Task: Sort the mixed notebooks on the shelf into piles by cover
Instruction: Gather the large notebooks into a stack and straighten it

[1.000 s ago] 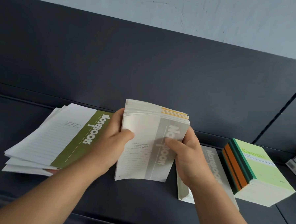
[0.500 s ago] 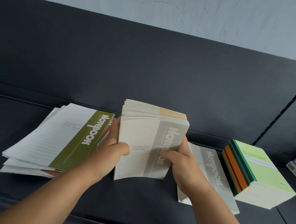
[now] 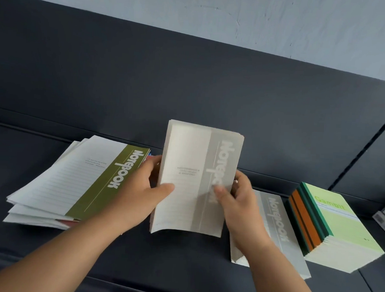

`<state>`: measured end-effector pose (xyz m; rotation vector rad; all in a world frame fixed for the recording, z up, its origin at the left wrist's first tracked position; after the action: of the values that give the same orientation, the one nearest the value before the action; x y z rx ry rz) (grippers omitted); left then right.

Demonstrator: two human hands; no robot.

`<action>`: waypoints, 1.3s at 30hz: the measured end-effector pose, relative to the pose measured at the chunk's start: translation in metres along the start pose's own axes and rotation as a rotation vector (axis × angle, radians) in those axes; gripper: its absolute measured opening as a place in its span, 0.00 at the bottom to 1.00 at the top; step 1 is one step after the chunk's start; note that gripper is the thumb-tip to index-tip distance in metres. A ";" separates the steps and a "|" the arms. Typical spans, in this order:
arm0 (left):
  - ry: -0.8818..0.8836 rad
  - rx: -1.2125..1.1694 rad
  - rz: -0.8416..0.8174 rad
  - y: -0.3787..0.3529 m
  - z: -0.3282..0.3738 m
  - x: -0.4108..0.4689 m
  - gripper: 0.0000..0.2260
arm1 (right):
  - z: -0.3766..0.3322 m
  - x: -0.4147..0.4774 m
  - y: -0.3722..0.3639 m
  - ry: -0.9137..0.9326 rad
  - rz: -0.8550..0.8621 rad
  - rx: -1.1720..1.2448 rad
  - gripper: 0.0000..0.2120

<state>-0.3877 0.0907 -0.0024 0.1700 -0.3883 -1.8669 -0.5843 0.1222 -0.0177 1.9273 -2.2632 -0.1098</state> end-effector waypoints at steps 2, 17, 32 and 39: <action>0.014 -0.093 0.029 0.002 0.016 -0.001 0.17 | -0.018 0.001 0.011 -0.001 0.032 0.025 0.16; 0.412 -0.347 -0.293 -0.120 0.043 0.034 0.12 | -0.031 -0.020 0.129 -0.427 0.082 -0.594 0.08; 0.451 -0.241 -0.265 -0.159 0.039 0.031 0.06 | -0.001 -0.008 0.131 -0.715 0.045 -0.517 0.38; 0.517 -0.239 -0.296 -0.163 0.026 0.032 0.18 | 0.012 -0.001 0.125 -0.715 0.080 -0.523 0.35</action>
<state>-0.5517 0.1109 -0.0325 0.5562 0.2274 -2.0518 -0.7074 0.1434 -0.0089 1.6567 -2.3230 -1.4182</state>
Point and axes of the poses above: each hand's wrist, its own x-axis towards the middle knuckle, its own y-axis out of the back of the hand, z = x × y, the point moved 3 cm from there along x, towards the middle knuckle, and after that the axes turned 7 degrees about -z, right-handed, at the moved point
